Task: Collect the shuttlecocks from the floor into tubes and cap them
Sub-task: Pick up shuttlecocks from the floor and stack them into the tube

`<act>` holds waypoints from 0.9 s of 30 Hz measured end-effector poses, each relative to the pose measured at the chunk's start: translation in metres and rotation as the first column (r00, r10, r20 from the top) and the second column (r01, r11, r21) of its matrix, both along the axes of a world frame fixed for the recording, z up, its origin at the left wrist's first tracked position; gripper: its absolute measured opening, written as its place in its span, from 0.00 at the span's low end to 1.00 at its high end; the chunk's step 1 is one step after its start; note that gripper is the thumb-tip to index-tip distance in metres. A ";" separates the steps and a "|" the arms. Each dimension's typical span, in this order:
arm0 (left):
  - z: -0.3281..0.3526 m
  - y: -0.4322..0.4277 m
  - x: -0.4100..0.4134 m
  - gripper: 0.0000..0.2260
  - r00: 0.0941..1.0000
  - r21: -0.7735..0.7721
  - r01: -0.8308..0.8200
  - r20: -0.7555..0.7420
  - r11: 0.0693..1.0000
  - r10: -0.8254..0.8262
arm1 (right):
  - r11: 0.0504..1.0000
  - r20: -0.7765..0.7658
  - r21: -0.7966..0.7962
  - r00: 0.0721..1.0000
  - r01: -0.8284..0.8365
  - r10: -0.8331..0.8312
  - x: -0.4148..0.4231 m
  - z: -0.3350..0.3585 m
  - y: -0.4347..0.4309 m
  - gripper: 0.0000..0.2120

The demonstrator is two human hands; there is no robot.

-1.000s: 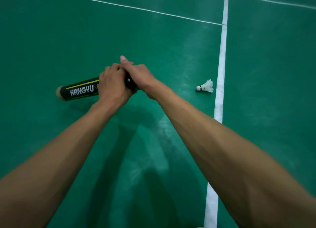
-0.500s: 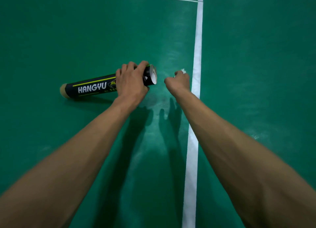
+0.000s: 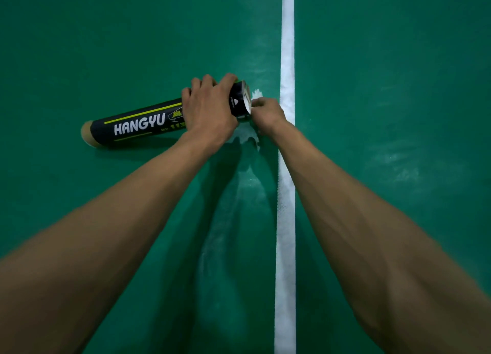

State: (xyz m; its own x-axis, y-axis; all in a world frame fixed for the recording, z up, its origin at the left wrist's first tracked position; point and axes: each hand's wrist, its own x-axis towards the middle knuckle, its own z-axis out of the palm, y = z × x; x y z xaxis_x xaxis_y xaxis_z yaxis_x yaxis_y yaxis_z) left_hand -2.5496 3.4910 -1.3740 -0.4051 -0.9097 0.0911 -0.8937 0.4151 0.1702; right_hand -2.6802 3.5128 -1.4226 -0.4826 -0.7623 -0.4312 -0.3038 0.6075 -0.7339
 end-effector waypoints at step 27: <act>0.126 0.046 0.381 0.35 0.842 0.052 -0.517 -0.147 0.854 0.519 | 0.624 0.025 -0.523 0.721 -0.581 0.692 0.354 0.188 0.005 0.21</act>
State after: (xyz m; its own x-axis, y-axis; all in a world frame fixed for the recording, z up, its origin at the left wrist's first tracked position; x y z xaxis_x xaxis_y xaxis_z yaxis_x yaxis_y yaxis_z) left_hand -2.1688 3.5371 -1.2483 0.1434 -0.9844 0.1021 -0.9414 -0.1039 0.3209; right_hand -2.3264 3.5179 -1.2342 0.2576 -0.9661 0.0187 -0.2949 -0.0970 -0.9506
